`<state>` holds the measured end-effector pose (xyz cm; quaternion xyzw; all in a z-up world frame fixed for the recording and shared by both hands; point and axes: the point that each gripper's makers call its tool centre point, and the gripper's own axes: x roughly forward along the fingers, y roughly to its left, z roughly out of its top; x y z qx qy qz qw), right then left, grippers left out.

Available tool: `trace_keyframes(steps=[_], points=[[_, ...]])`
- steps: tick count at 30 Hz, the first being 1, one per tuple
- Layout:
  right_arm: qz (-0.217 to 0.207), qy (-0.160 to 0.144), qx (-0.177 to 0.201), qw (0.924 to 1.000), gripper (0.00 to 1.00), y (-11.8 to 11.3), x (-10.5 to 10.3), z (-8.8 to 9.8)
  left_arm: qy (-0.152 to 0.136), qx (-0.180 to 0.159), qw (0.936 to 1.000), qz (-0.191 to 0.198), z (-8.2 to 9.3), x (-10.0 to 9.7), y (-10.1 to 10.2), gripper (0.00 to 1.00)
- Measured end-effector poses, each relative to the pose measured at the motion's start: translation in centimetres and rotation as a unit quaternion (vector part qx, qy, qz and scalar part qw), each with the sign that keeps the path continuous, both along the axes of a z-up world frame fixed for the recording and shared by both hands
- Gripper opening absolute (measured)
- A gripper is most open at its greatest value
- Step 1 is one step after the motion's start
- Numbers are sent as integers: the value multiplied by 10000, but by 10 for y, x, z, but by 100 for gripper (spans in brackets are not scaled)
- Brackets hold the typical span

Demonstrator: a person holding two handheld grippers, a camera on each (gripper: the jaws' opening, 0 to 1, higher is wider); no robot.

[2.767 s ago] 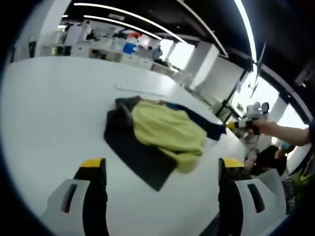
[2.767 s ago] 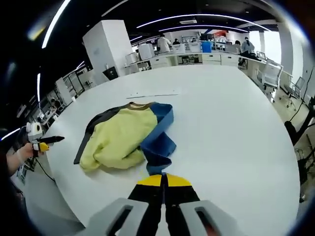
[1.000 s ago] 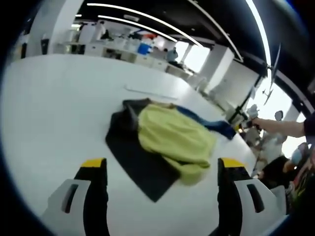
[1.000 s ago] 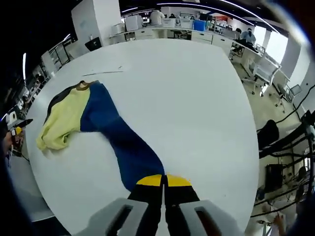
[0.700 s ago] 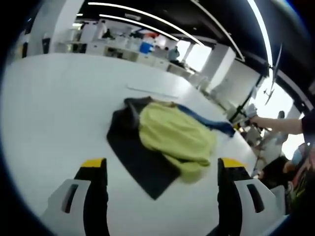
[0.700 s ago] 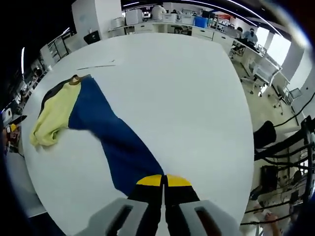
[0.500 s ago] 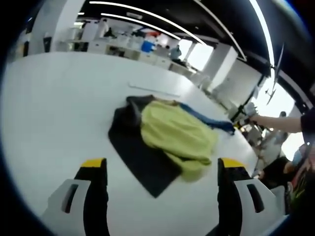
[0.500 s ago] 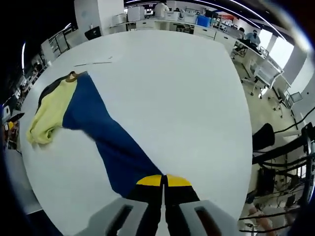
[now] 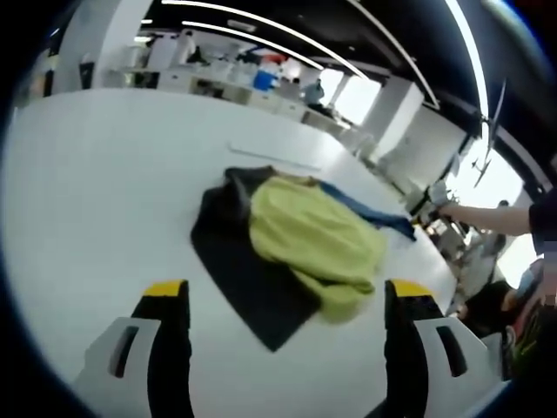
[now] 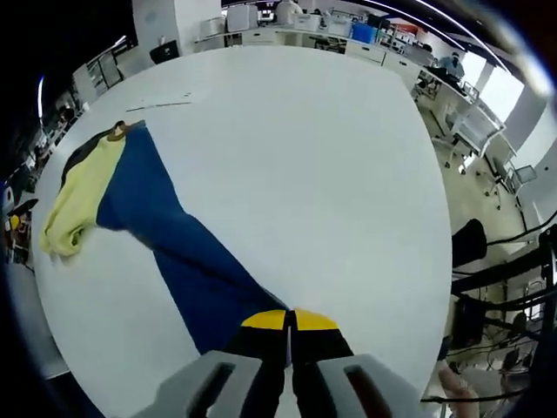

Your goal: Fold the garment on the visible template until the final outline fits inside the template.

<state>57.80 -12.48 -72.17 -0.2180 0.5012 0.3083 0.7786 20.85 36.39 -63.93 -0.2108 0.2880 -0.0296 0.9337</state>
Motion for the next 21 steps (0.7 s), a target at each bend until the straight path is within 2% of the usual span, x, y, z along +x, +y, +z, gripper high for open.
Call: trace_keyframes(steps=[4,8,11,14,18,21], points=[[-44,-48,27,10000,0,-2,1,2,6,-11,10000,-21,-1,0,-2,89],[-71,-133,-13,9999,8,-7,3,5,-5,-20,10000,-7,0,0,-2,89],[-147,-215,25,9997,18,-11,6,8,-29,-12,10000,-9,1,0,-1,89],[-193,-289,114,9993,21,-13,10,12,-35,-7,10000,-7,2,0,-1,89],[-189,-349,127,9991,33,-10,-2,18,-34,-21,10000,-7,2,-1,-2,89],[-177,-356,154,9991,34,-11,-4,19,-52,-32,10000,0,2,0,-3,89]])
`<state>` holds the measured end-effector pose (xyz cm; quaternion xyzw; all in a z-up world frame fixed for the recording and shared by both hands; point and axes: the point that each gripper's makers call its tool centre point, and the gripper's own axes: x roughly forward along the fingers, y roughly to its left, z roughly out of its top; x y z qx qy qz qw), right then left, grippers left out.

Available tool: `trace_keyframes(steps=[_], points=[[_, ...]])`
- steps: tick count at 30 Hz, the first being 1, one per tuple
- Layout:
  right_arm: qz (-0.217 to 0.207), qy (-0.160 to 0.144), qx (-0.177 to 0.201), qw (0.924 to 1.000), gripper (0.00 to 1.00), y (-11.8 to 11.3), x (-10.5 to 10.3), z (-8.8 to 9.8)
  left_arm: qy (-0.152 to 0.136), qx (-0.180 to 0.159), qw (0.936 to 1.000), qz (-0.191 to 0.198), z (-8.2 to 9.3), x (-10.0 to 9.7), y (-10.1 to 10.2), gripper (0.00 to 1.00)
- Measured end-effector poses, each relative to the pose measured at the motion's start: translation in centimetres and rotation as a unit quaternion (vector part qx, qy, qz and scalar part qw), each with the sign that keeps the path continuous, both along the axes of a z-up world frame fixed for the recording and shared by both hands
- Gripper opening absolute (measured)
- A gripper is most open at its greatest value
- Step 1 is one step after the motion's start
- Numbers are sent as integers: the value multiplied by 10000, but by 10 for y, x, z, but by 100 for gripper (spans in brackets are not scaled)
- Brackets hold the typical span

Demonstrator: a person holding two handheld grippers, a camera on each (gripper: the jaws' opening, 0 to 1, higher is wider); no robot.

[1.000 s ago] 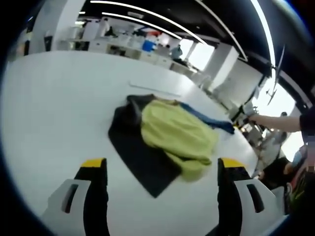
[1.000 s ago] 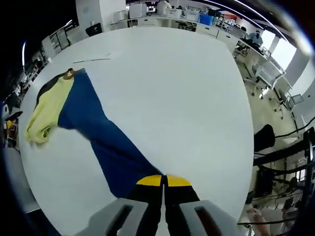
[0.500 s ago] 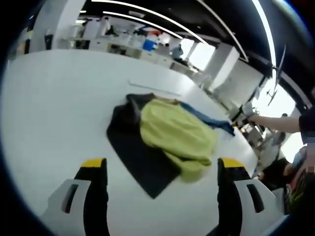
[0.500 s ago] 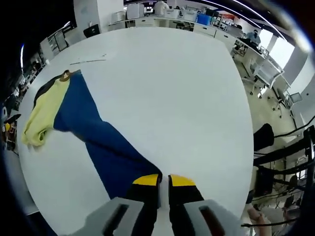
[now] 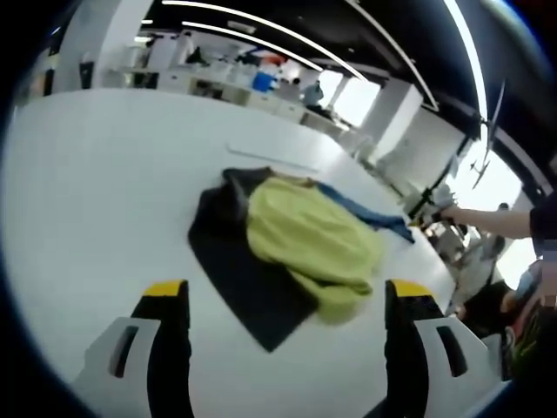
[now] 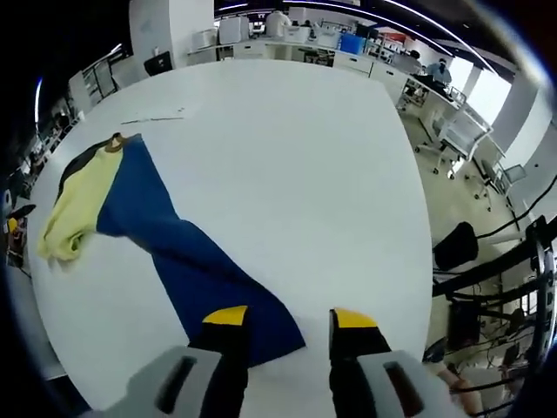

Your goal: Fold the garment on the visible template until the final outline fits inside the template.

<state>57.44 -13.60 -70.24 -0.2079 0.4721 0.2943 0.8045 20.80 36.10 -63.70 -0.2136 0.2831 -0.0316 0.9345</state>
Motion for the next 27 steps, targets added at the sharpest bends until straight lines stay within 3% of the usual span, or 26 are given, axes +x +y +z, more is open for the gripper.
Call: trace_keyframes(steps=[10,18,23,27], points=[[8,45,115,9999,37,1,-25,3,-33,8,10000,-17,2,0,-2,89],[28,36,222,9997,38,-1,-32,8,-78,2,10000,-17,5,1,-3,89],[398,-58,299,9987,38,12,-52,16,-86,8,10000,0,5,0,-2,89],[1008,-158,162,9946,36,22,-67,15,-98,-7,10000,-5,5,-1,-4,89]])
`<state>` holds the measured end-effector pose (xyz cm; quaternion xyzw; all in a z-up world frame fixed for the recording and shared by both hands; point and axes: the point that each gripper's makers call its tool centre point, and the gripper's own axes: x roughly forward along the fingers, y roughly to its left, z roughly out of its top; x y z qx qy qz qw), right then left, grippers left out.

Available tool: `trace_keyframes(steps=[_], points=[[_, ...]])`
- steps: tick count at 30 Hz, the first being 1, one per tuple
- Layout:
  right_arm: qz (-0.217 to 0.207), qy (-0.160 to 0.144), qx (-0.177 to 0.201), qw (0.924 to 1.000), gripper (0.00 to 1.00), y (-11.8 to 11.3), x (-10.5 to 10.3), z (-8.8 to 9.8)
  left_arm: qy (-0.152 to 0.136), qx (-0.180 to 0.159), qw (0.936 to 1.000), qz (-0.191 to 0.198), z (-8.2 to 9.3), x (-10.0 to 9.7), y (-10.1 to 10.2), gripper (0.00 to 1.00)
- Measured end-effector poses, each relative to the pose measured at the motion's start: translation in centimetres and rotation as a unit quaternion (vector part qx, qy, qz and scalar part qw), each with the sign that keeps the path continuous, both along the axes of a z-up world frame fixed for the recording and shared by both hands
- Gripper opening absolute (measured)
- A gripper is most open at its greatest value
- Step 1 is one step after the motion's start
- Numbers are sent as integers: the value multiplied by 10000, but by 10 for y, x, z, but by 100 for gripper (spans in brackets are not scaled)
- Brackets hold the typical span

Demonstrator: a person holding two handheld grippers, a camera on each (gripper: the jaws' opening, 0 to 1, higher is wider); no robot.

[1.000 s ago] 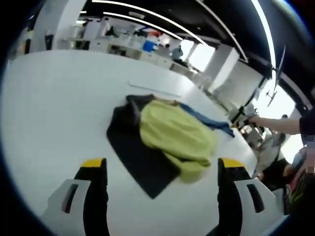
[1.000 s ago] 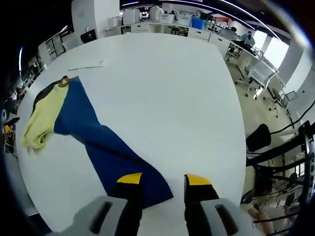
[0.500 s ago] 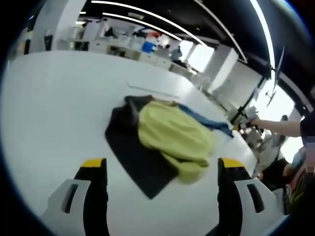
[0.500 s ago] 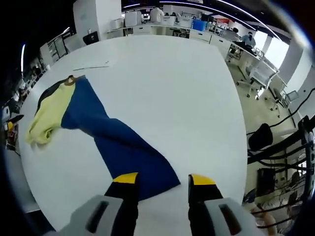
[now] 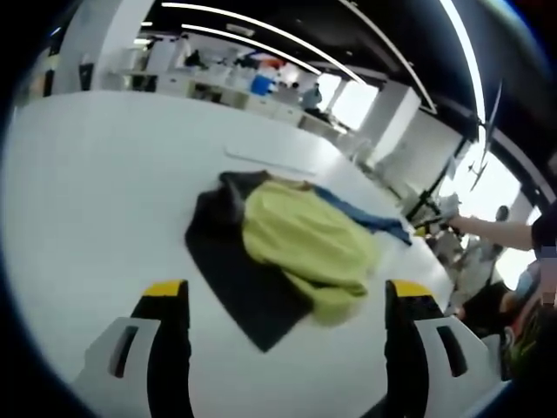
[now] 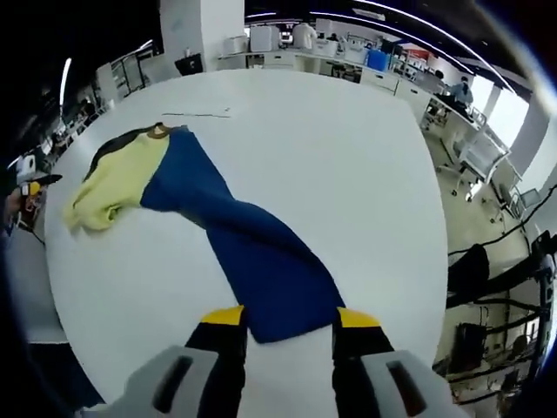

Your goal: Fold the garment on the visible template until the final outline fits inside the template.

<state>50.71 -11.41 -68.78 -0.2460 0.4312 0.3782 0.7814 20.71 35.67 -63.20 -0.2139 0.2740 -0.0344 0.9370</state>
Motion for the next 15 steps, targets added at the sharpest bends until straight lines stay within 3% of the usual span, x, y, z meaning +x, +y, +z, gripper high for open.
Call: trace_keyframes(steps=[5,15], points=[[412,-5,-187,9990,32,4,-12,-8,22,-10,10000,-7,-1,-2,-1,89],[551,124,-227,9981,25,3,-13,-17,21,-7,10000,12,1,-3,0,89]])
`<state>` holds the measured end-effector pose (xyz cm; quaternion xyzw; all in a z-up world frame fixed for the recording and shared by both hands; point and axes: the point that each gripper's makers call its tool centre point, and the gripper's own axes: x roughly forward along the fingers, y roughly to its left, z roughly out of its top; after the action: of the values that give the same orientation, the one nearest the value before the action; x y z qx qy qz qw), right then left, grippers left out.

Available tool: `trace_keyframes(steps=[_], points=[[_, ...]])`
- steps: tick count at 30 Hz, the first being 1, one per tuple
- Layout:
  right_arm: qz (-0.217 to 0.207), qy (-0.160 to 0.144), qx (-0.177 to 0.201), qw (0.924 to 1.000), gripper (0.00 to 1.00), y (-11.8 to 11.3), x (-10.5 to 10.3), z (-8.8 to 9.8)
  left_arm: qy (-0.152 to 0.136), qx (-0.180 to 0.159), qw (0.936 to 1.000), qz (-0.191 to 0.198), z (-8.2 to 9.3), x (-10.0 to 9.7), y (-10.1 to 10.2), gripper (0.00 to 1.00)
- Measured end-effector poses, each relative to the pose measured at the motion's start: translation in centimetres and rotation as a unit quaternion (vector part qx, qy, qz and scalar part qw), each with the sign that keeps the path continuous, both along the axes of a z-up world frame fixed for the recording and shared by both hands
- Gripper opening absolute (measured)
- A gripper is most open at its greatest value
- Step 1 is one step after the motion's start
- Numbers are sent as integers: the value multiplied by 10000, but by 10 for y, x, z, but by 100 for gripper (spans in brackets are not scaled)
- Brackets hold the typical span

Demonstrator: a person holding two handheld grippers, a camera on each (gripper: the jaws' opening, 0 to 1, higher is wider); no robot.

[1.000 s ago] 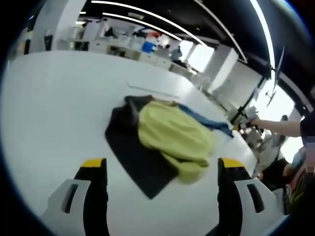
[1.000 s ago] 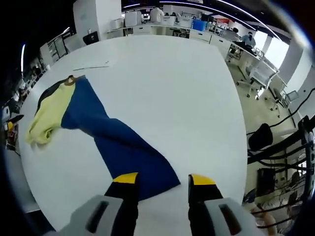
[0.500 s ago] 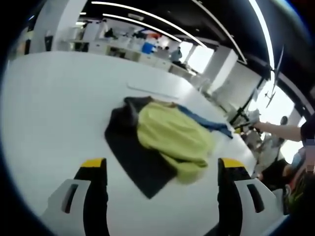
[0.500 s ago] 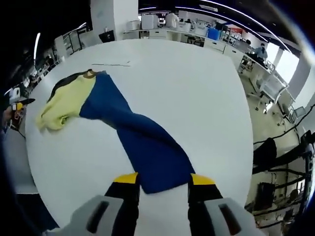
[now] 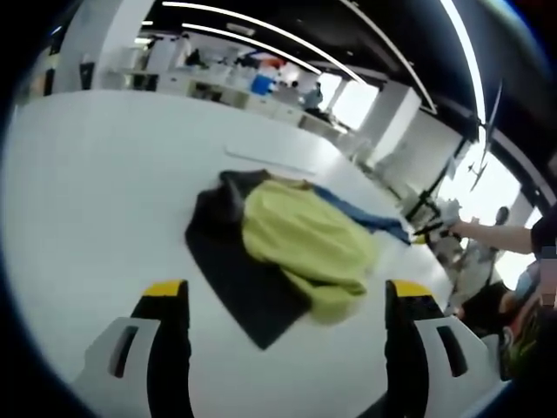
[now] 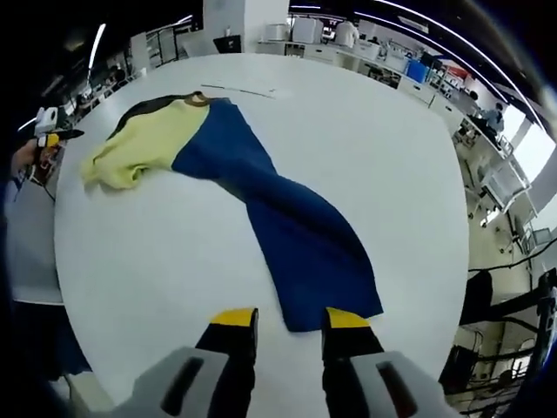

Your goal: Fold the garment on the visible template until the final outline fits inside the template.

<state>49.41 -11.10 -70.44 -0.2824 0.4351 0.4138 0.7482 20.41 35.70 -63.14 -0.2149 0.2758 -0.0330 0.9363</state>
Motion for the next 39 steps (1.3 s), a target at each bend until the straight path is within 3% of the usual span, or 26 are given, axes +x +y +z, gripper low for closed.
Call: trace_keyframes(steps=[13,23,39], points=[[205,13,-308,9993,13,-5,7,-19,50,-6,10000,33,-1,-4,2,89],[103,51,-287,9995,0,-4,5,-20,60,-7,10000,72,-2,-5,4,89],[-127,-33,-173,9998,0,-24,5,-4,18,-32,10000,82,-1,-5,1,89]])
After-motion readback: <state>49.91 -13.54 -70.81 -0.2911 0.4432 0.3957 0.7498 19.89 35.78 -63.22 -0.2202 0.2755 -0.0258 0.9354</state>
